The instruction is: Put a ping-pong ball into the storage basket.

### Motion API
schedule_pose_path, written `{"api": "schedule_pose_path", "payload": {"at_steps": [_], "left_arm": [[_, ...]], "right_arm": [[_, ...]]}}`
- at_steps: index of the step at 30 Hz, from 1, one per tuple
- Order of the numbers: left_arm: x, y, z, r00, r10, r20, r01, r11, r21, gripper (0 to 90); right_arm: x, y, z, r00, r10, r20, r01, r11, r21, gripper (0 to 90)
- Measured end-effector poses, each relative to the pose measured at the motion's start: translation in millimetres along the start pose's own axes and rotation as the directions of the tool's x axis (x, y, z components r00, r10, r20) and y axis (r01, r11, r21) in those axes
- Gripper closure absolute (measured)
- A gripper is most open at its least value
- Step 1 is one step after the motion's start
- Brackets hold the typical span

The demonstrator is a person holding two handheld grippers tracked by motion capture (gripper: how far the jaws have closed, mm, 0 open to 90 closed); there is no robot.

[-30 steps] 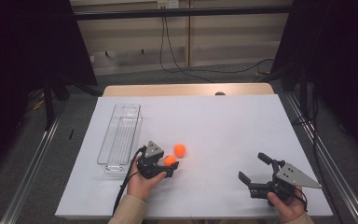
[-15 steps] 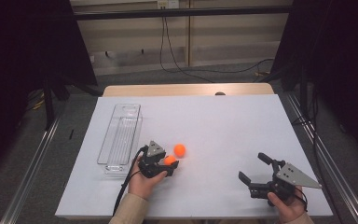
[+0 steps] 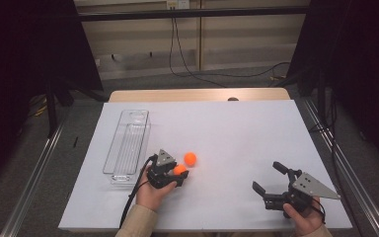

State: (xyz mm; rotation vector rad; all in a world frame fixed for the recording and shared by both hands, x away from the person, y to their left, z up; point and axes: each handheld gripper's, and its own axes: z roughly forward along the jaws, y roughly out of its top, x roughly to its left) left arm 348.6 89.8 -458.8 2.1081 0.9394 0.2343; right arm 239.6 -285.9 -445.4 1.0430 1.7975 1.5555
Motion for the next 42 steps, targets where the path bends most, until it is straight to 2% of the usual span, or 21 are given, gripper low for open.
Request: {"api": "schedule_pose_path", "payload": {"at_steps": [28,42], "left_arm": [[-0.7,-0.3,0.8,1.0,0.006,0.003,-0.006,0.9999,0.014,50.1],[-1.3,-0.5,1.1,1.0,0.003,0.004,-0.003,0.9999,0.015,50.5]], "right_arm": [[-0.1,0.0,0.2,1.0,0.0,0.0,0.0,1.0,0.0,1.9],[-0.2,0.0,0.1,1.0,0.0,0.001,0.0,1.0,-0.001,1.9]]}}
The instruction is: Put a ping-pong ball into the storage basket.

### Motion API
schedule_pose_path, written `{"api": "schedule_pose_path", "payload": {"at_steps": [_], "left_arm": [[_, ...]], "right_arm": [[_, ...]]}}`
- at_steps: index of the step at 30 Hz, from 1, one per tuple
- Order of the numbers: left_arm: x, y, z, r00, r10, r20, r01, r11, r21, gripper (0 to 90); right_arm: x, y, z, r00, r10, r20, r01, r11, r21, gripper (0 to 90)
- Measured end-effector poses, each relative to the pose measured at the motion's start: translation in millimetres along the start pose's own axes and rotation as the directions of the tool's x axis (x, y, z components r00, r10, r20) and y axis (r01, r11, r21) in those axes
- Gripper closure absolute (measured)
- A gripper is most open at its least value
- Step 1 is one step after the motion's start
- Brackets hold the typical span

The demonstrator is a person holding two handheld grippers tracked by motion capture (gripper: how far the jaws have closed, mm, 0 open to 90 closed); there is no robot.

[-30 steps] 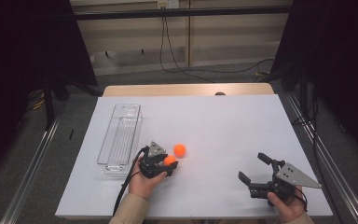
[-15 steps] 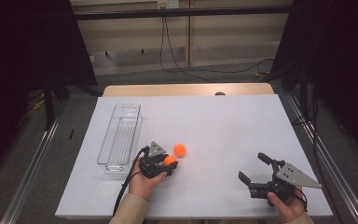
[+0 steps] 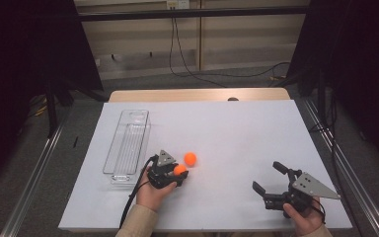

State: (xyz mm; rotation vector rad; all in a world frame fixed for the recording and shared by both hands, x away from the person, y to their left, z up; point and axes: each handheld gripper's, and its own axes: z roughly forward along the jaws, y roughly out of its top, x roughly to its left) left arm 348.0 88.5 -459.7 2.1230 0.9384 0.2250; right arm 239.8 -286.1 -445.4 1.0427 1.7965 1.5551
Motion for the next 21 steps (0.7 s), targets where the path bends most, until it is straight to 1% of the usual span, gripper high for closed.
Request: {"api": "schedule_pose_path", "payload": {"at_steps": [7,10,15,18,21], "left_arm": [[-0.2,-0.1,0.0,1.0,-0.004,0.0,0.004,1.0,0.0,50.6],[-0.5,0.2,-0.2,1.0,0.005,-0.007,-0.005,1.0,0.002,50.9],[-0.6,0.3,-0.4,1.0,0.004,-0.008,-0.004,1.0,0.003,50.9],[0.4,0.6,-1.3,1.0,-0.001,-0.007,0.001,1.0,0.0,50.9],[1.0,1.0,-2.8,0.9999,-0.016,-0.001,0.016,0.9998,-0.008,50.9]], "right_arm": [[-0.1,0.0,0.0,1.0,0.0,0.0,0.0,1.0,0.0,1.9],[-0.1,0.0,0.0,1.0,0.0,0.001,0.0,1.0,0.0,1.9],[-0.1,0.2,0.0,1.0,0.0,0.002,0.0,1.0,-0.002,1.9],[-0.1,0.2,-0.1,1.0,0.001,0.002,-0.001,1.0,-0.002,1.9],[-0.1,0.3,-0.2,1.0,0.0,0.001,0.0,1.0,-0.002,1.9]]}}
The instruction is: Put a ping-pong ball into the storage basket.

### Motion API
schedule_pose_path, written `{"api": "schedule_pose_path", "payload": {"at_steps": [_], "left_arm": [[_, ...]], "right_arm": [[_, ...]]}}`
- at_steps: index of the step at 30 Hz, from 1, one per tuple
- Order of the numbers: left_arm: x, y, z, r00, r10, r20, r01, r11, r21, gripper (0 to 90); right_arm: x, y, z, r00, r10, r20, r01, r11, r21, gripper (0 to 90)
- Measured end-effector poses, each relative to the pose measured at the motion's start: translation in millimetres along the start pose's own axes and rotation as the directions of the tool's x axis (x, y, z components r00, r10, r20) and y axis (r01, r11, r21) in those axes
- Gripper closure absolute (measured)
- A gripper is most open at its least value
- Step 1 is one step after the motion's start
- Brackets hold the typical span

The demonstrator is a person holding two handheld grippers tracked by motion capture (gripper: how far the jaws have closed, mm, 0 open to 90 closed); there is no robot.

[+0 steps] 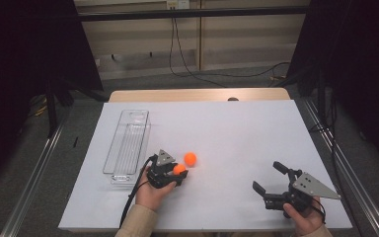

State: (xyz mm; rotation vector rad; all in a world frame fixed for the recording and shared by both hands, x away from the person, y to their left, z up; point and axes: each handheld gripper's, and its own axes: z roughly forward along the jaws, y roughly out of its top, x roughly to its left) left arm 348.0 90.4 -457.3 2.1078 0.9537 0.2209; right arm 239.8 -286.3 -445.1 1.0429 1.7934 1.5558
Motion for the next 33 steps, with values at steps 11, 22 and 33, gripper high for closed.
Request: {"api": "schedule_pose_path", "payload": {"at_steps": [11,22,33], "left_arm": [[4.4,3.0,-7.3,0.9989,-0.046,0.01,0.046,0.9988,-0.018,50.9],[5.1,6.4,-11.3,0.9977,-0.065,0.021,0.065,0.9978,-0.013,50.9],[6.7,10.2,-15.9,0.9972,-0.071,0.021,0.071,0.9974,-0.006,50.9]], "right_arm": [[-0.2,0.1,-0.1,1.0,-0.001,0.0,0.001,1.0,-0.001,1.9],[-0.2,0.2,-0.2,1.0,-0.001,0.0,0.001,1.0,-0.001,1.9],[-0.3,0.3,-0.4,1.0,0.001,0.001,-0.001,1.0,-0.002,1.9]]}}
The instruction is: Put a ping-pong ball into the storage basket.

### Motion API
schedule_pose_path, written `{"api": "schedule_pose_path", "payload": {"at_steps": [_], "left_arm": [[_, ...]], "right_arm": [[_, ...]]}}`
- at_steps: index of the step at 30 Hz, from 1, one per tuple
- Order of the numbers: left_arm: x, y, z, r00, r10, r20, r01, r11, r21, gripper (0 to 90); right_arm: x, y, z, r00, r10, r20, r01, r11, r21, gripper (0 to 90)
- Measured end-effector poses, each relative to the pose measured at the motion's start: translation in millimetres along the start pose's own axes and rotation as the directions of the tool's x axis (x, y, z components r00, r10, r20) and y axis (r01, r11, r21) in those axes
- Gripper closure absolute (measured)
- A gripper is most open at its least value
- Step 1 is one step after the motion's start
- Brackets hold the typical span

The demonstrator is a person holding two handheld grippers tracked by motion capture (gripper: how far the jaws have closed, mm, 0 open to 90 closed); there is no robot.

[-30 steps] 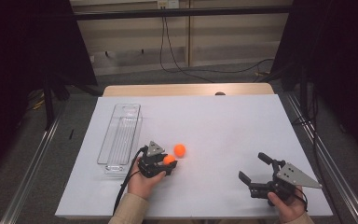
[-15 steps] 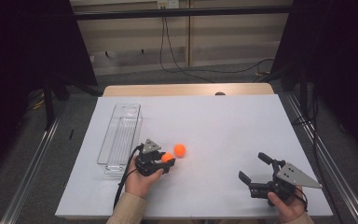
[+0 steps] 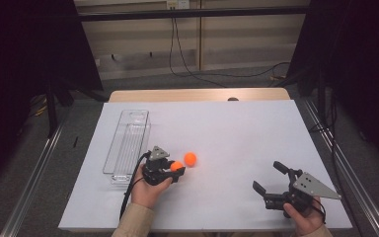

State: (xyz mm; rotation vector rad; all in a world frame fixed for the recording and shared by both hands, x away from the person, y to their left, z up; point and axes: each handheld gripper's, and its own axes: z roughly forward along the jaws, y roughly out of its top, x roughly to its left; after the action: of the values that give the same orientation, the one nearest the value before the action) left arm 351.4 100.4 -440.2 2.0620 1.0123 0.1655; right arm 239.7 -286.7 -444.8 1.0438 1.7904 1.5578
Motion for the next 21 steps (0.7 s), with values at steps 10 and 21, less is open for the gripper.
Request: {"api": "schedule_pose_path", "payload": {"at_steps": [10,21], "left_arm": [[2.9,4.9,-4.9,0.9999,-0.016,-0.001,0.016,0.9999,0.001,50.9],[4.7,9.8,-9.1,0.9996,-0.029,0.002,0.029,0.9995,0.008,50.9]], "right_arm": [[0.0,0.1,0.0,1.0,0.002,-0.001,-0.002,1.0,-0.002,1.9],[-0.3,-0.2,0.0,1.0,0.0,-0.001,0.0,1.0,0.0,1.9]]}}
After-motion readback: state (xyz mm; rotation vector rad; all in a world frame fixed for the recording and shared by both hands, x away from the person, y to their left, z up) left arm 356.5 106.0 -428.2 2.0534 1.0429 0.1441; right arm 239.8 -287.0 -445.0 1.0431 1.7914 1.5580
